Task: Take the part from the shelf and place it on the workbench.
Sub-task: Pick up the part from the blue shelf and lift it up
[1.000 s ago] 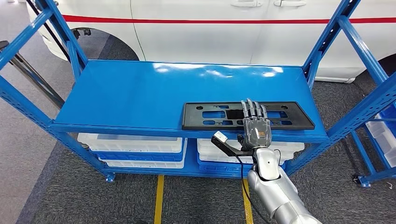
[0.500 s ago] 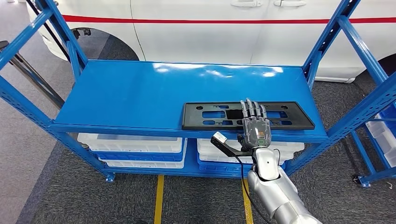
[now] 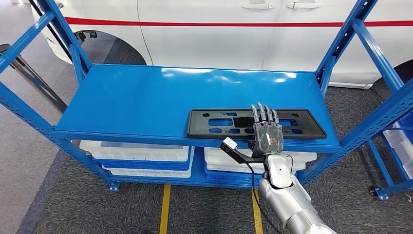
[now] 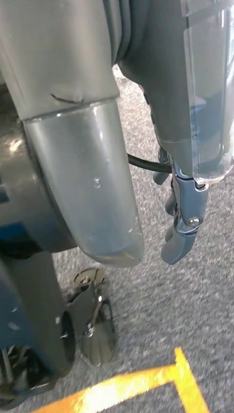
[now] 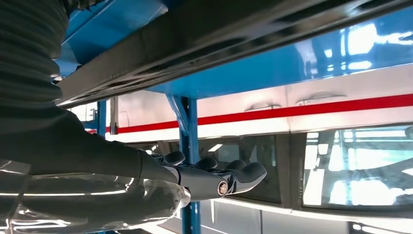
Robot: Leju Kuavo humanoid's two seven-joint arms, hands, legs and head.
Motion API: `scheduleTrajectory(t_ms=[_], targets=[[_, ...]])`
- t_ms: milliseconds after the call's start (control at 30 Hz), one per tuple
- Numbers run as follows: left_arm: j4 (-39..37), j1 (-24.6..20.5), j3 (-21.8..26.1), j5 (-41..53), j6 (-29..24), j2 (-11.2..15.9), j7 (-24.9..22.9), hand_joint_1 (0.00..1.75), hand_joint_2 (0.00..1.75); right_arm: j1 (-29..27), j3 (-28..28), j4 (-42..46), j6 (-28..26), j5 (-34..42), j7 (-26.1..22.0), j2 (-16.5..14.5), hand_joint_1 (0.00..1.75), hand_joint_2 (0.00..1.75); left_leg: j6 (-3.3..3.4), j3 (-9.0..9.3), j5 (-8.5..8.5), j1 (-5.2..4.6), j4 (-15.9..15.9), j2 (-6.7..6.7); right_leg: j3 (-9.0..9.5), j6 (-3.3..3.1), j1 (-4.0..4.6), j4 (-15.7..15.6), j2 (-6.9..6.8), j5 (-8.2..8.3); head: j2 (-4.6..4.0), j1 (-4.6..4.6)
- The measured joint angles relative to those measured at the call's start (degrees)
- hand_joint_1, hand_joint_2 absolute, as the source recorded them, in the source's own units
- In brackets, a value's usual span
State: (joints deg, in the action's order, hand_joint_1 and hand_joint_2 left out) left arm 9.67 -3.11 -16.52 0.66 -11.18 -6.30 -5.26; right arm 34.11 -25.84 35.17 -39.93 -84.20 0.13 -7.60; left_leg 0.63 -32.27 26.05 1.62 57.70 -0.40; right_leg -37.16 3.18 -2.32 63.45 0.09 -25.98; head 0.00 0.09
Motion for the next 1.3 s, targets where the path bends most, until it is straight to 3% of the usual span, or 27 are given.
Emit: scheduleTrajectory(t_ms=[67,133,200,267,333,367,400,467,533,567,633,733,767,833,867,900,933,1000,1033,1100,1200,1300], targets=[[0.0,-0.1,0.0,0.0,0.0,0.0,0.0,0.0,0.0,0.0,0.0,0.0,0.0,0.0,-0.1,0.0,0.0,1.75,-0.99,-0.24,0.73,0.0,0.9,-0.09,1.32,-0.6,0.15,-3.1,0.32,0.59,0.0,0.06],[0.0,-0.1,0.0,0.0,-0.1,0.0,0.0,0.0,0.0,0.0,-0.1,0.0,0.0,0.0,-0.2,0.1,0.0,1.75,-1.65,-0.17,0.93,0.05,0.9,-0.14,1.21,-1.92,0.43,-2.8,0.56,0.18,0.0,-0.01],[0.0,-0.1,0.0,0.0,0.0,0.0,0.0,0.0,0.0,0.1,-0.1,0.1,0.0,0.1,-0.2,0.1,0.0,1.75,-2.09,-0.28,1.64,0.26,1.7,0.01,1.46,-2.83,0.48,-2.8,0.59,-0.02,0.0,-0.07],[0.0,-0.1,0.0,0.0,0.0,0.0,0.1,0.0,0.0,0.1,-0.1,0.1,0.0,0.1,-0.3,0.1,0.0,1.75,-2.25,-2.61,4.18,0.23,6.6,0.18,1.89,-3.57,0.62,-2.9,0.46,-0.32,0.0,-0.13],[0.0,-0.1,0.0,0.0,0.0,0.0,0.1,0.0,0.0,0.1,-0.1,0.1,0.0,0.1,-0.3,0.1,0.0,1.75,-2.14,-6.91,7.18,0.08,14.6,0.21,2.16,-4.11,1.08,-2.9,0.31,-0.66,0.0,-0.14],[0.0,0.0,0.0,0.0,0.0,0.0,0.1,0.0,0.0,0.0,-0.1,0.1,0.0,0.1,-0.3,0.1,0.0,1.75,-1.95,-8.56,7.59,-0.02,17.2,0.21,2.31,-4.31,1.36,-2.9,0.3,-0.81,0.0,-0.15],[0.0,0.0,0.0,0.0,0.0,0.0,0.1,0.0,0.0,0.0,-0.1,0.1,0.0,0.1,-0.3,0.1,0.0,1.75,-1.62,-9.24,6.83,-0.18,17.7,0.21,2.54,-4.48,1.64,-2.9,0.32,-0.97,0.0,-0.15],[0.0,0.1,0.0,0.0,0.0,0.0,0.1,0.0,0.0,0.0,-0.1,0.1,0.0,0.1,-0.3,0.1,0.0,1.75,-0.42,-7.38,2.41,-0.77,12.2,0.18,3.23,-4.67,2.12,-2.9,0.39,-1.4,0.0,-0.14],[0.0,0.1,0.0,0.0,0.0,0.2,0.1,0.0,0.0,0.1,-0.1,0.1,0.0,0.1,-0.3,0.0,0.0,1.75,1.08,-4.39,-0.89,-1.53,5.2,0.19,3.7,-4.61,2.33,-3.0,0.41,-1.76,0.0,0.05],[0.0,0.0,0.0,0.0,0.0,0.3,0.1,0.0,0.0,0.1,-0.1,0.1,0.0,0.1,-0.3,0.0,0.0,1.75,1.58,-3.5,-1.35,-1.89,3.2,0.18,3.69,-4.43,2.24,-3.0,0.4,-1.82,0.0,0.07],[0.0,0.0,0.0,0.0,0.0,0.3,0.1,0.0,0.0,0.1,-0.1,0.1,0.0,0.1,-0.3,0.0,0.0,1.75,1.86,-2.96,-1.13,-2.29,1.8,0.16,3.61,-3.88,2.04,-3.4,0.39,-1.73,0.0,-0.02],[0.0,0.1,0.0,0.0,0.0,0.2,0.2,0.0,0.0,0.2,-0.1,0.2,-0.1,0.3,-0.3,0.0,0.0,1.75,1.87,-1.51,-1.58,-1.59,-0.4,0.3,3.4,-3.01,2.14,-2.4,0.26,-2.72,0.0,0.02],[0.0,0.1,0.0,0.1,-0.1,0.1,0.3,0.0,0.0,0.2,-0.1,0.2,-0.1,0.3,-0.4,0.0,0.0,1.75,1.91,-1.03,-1.69,-1.38,-0.9,0.37,2.32,-2.73,2.08,-0.1,0.23,-3.88,0.0,0.09],[0.0,0.0,0.0,0.4,-0.1,0.1,0.8,0.0,0.0,0.0,-0.1,0.2,-0.1,0.4,-0.6,0.2,0.0,1.75,2.07,-0.66,-1.5,-1.43,-1.1,0.36,-1.52,-2.24,1.74,6.8,0.21,-6.59,0.0,0.16],[0.0,-0.1,0.0,0.5,-0.2,0.1,1.1,0.0,0.0,-0.3,-0.1,0.2,-0.1,0.4,-0.8,0.2,0.0,1.75,2.07,-0.54,-1.32,-1.41,-1.0,0.34,-3.34,-2.0,1.56,9.6,0.2,-7.19,0.0,0.16],[0.0,0.0,0.0,0.5,-0.2,0.1,1.2,0.0,0.0,-0.6,-0.1,0.3,-0.1,0.5,-1.1,0.3,0.0,1.75,2.0,-0.4,-1.1,-1.36,-0.9,0.31,-4.38,-1.79,1.36,10.7,0.19,-6.75,0.0,0.15],[0.0,0.0,0.0,0.5,-0.1,0.0,1.3,0.0,0.0,-0.8,-0.1,0.3,-0.1,0.5,-1.4,0.3,0.0,1.75,1.85,-0.22,-0.82,-1.27,-0.7,0.27,-4.34,-1.59,1.16,9.7,0.15,-5.2,0.0,0.16],[0.0,0.1,0.0,0.4,-0.1,0.0,1.5,0.0,0.0,-1.0,-0.1,0.7,-0.1,0.5,-2.1,0.3,0.0,1.75,1.35,0.1,0.01,-1.06,0.0,0.21,-1.7,-1.32,0.8,3.0,0.02,-0.85,0.0,0.17],[0.0,0.0,0.0,0.4,-0.1,0.0,1.6,0.0,0.0,-1.1,-0.1,0.9,-0.1,0.6,-2.7,0.3,0.0,1.75,1.0,0.07,0.46,-1.09,0.6,0.18,-0.32,-1.36,0.83,-0.2,-0.02,0.46,0.0,0.18],[0.0,-0.1,0.1,0.4,-0.1,0.0,1.8,0.0,0.0,-1.5,-0.3,1.5,-0.1,0.7,-4.2,0.3,0.0,1.75,0.61,-0.19,0.99,-1.28,1.2,0.11,0.89,-1.78,0.92,-3.0,0.01,0.85,0.0,0.13],[0.0,-0.1,0.1,0.5,0.0,0.0,2.1,0.0,0.0,-2.0,-1.2,1.8,-0.1,1.3,-7.4,0.1,0.0,1.75,1.33,-0.06,1.1,-1.43,1.2,0.14,1.02,-2.32,1.07,-3.2,0.21,0.8,0.0,0.08],[0.0,-0.2,0.1,0.7,0.1,0.0,2.3,0.0,0.0,-1.8,-2.9,1.0,-0.3,2.1,-9.7,0.0,0.0,1.75,1.38,0.4,1.15,-1.41,0.7,0.2,1.29,-2.7,1.17,-3.2,0.27,0.56,0.0,0.08]])
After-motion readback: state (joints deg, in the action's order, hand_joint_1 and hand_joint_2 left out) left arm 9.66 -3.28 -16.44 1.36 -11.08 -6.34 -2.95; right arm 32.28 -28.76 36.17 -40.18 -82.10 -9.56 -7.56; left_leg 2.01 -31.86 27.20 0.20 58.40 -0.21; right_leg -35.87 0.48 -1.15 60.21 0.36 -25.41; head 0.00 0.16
